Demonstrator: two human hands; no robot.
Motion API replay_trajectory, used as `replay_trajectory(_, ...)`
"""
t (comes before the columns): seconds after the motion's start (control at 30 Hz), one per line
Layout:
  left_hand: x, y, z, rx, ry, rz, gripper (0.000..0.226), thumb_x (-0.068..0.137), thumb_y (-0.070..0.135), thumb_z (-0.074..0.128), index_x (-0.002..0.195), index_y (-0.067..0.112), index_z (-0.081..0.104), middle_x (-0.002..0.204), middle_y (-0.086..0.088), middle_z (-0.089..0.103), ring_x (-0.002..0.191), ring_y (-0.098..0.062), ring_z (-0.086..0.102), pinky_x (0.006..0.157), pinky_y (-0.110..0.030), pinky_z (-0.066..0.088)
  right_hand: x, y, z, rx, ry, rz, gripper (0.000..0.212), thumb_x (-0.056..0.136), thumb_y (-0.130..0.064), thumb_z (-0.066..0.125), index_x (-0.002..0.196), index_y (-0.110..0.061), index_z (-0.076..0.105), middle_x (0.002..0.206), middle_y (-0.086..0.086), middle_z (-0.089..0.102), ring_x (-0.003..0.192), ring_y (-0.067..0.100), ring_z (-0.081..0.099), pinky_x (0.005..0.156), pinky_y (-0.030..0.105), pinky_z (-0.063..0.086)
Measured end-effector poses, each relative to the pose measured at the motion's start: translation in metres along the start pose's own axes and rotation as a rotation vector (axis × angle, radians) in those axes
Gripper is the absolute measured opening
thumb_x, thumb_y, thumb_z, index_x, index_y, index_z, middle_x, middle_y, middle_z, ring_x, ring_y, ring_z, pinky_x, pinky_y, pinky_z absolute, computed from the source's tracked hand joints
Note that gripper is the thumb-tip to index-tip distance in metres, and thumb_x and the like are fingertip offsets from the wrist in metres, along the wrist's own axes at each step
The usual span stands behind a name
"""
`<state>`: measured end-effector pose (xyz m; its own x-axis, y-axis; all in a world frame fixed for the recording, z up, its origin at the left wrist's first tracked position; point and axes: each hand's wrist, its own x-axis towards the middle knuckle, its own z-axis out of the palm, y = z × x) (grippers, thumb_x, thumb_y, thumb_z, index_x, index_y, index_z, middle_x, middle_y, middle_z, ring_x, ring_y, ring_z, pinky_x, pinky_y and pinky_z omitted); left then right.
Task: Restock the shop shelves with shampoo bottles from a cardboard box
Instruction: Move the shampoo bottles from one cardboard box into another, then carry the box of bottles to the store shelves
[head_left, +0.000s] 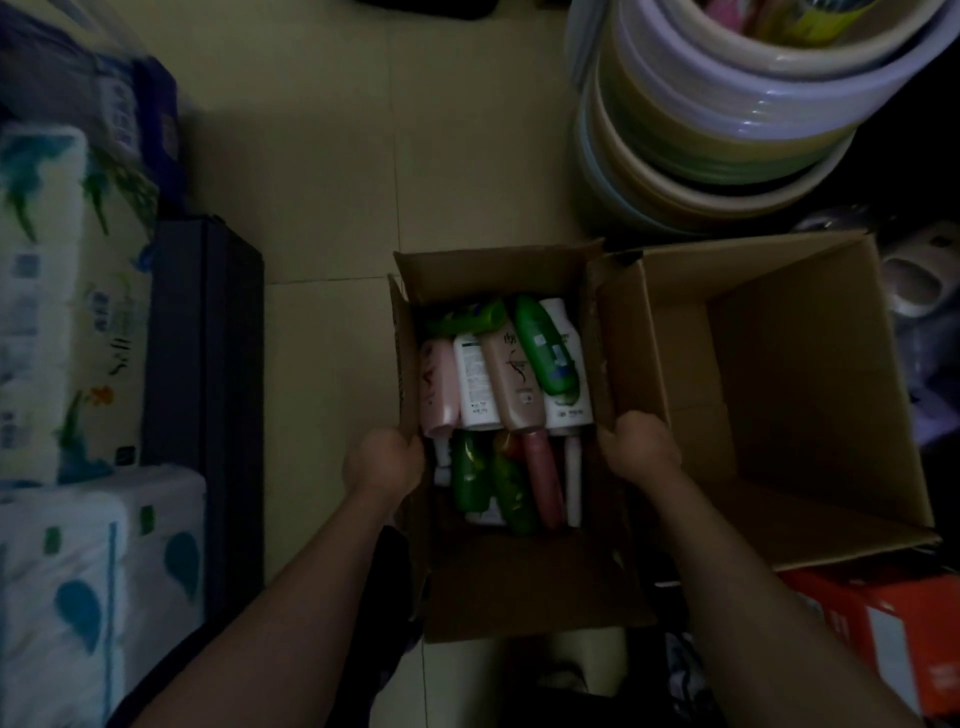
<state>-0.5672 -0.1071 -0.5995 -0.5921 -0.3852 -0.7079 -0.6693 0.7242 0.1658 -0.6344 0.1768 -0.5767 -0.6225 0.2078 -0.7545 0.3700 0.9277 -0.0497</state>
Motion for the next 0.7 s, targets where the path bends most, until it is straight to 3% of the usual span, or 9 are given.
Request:
replay_trajectory(0.1, -0.008, -0.004, -0.011, -0.034, -0.009, 0.023, 0.037, 0.097, 0.033, 0.055, 0.081, 0.003, 0.069, 0.094, -0.019, 0.071, 0.086, -0.033, 0.067, 0.062, -0.029, 0.040, -0.010, 0.011, 0.000, 0.039, -0.021, -0.005, 0.038, 0.099, -0.036, 0.053, 0.069, -0.012, 0.052, 0.073, 0.007, 0.053, 0.072, 0.024, 0.052, 0.064, 0.028, 0.039)
replay_trajectory(0.23, -0.032, -0.017, -0.033, -0.030, -0.045, 0.034, 0.041, 0.095, 0.033, 0.057, 0.059, 0.015, 0.054, 0.086, -0.018, 0.070, 0.081, -0.033, 0.067, 0.061, -0.029, 0.042, -0.043, 0.024, -0.005, 0.125, -0.067, -0.014, 0.034, 0.096, -0.033, 0.059, 0.079, -0.004, 0.064, 0.081, 0.014, 0.063, 0.073, 0.027, 0.060, 0.061, 0.029, 0.042)
replay_trajectory(0.33, -0.073, -0.024, -0.050, -0.037, -0.060, 0.023, 0.041, 0.094, 0.034, 0.057, 0.059, 0.013, 0.055, 0.079, -0.013, 0.068, 0.076, -0.029, 0.064, 0.061, -0.030, 0.044, -0.084, 0.033, -0.017, 0.123, -0.087, -0.029, 0.034, 0.095, -0.033, 0.059, 0.080, -0.004, 0.066, 0.081, 0.013, 0.065, 0.074, 0.026, 0.062, 0.065, 0.031, 0.049)
replay_trajectory(0.47, -0.146, -0.036, -0.079, -0.122, -0.119, 0.004, 0.039, 0.092, 0.032, 0.058, 0.068, 0.003, 0.067, 0.077, -0.013, 0.069, 0.074, -0.029, 0.065, 0.064, -0.032, 0.051, -0.155, 0.044, -0.054, 0.080, -0.100, -0.050, 0.036, 0.095, -0.033, 0.059, 0.069, -0.007, 0.060, 0.070, 0.008, 0.058, 0.061, 0.018, 0.054, 0.052, 0.025, 0.037)
replay_trajectory(0.6, -0.245, -0.050, -0.114, -0.187, -0.127, -0.010, 0.033, 0.090, 0.030, 0.060, 0.071, 0.004, 0.068, 0.078, -0.011, 0.068, 0.072, -0.027, 0.064, 0.056, -0.026, 0.041, -0.246, 0.062, -0.090, 0.037, -0.085, -0.118, 0.037, 0.093, -0.030, 0.058, 0.063, -0.008, 0.055, 0.062, 0.002, 0.052, 0.056, 0.014, 0.049, 0.047, 0.023, 0.032)
replay_trajectory(0.7, -0.332, -0.061, -0.131, -0.204, -0.076, 0.005, 0.034, 0.089, 0.027, 0.062, 0.062, 0.007, 0.064, 0.066, -0.008, 0.063, 0.064, -0.025, 0.059, 0.057, -0.026, 0.042, -0.323, 0.087, -0.106, 0.022, -0.052, -0.167, 0.039, 0.093, -0.031, 0.057, 0.062, -0.009, 0.051, 0.065, 0.003, 0.051, 0.065, 0.022, 0.053, 0.052, 0.027, 0.032)
